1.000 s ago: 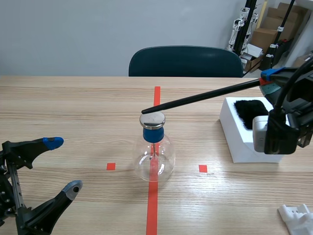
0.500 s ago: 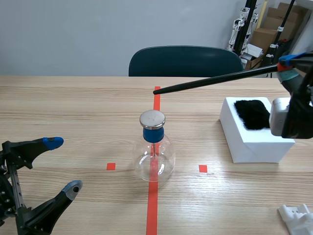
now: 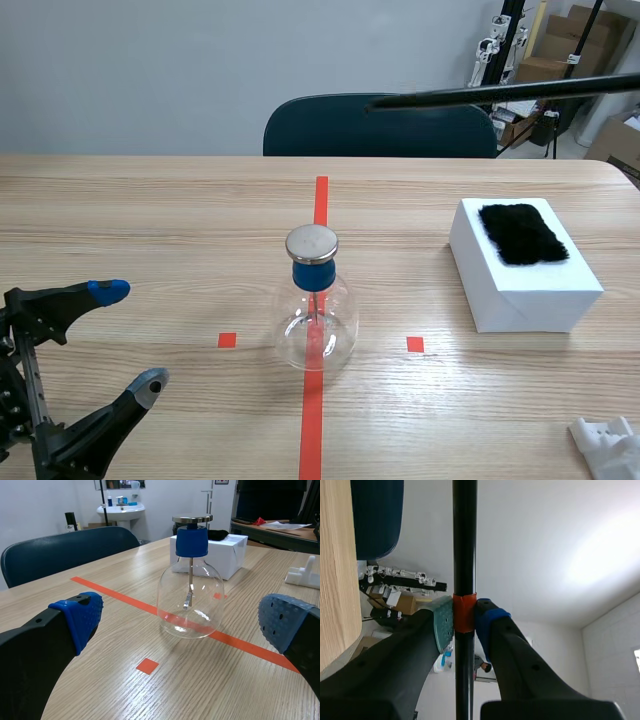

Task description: Do the electroscope experiment. hold the rod still at the electroscope

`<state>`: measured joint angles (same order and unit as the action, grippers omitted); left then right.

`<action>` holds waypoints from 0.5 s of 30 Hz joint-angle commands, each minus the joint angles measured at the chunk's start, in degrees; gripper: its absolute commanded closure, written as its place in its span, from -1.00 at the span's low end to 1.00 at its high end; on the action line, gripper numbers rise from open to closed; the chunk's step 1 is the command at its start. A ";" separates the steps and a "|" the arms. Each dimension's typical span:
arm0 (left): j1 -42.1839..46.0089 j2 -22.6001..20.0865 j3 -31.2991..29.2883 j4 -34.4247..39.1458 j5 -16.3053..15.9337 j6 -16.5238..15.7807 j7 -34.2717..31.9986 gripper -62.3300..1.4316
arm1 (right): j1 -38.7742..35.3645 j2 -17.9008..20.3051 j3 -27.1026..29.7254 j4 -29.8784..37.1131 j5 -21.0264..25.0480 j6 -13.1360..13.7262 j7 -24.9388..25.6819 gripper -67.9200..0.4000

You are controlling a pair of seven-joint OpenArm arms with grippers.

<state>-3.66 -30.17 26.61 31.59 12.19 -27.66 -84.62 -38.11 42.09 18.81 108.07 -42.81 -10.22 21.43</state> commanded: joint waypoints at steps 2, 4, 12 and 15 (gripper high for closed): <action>-0.15 -0.33 -0.15 0.66 -0.52 -0.04 -0.90 -1.00 | -1.97 0.76 3.41 0.59 3.17 -0.85 0.87 0.98; -0.15 -0.33 -0.15 0.66 -0.52 -0.04 -0.90 -1.00 | -4.09 0.74 5.97 0.59 5.62 -0.85 1.44 0.98; -0.15 -0.33 -0.15 0.66 -0.52 -0.04 -0.90 -1.00 | -10.91 -5.38 15.21 0.57 10.10 -0.87 7.39 0.98; -0.15 -0.33 -0.15 0.66 -0.52 -0.04 -0.90 -1.00 | -13.38 -9.51 18.14 0.57 10.51 -0.85 11.21 0.98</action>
<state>-3.66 -30.17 26.61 31.59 12.19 -27.66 -84.64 -51.29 33.32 36.16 108.05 -33.34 -10.22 32.23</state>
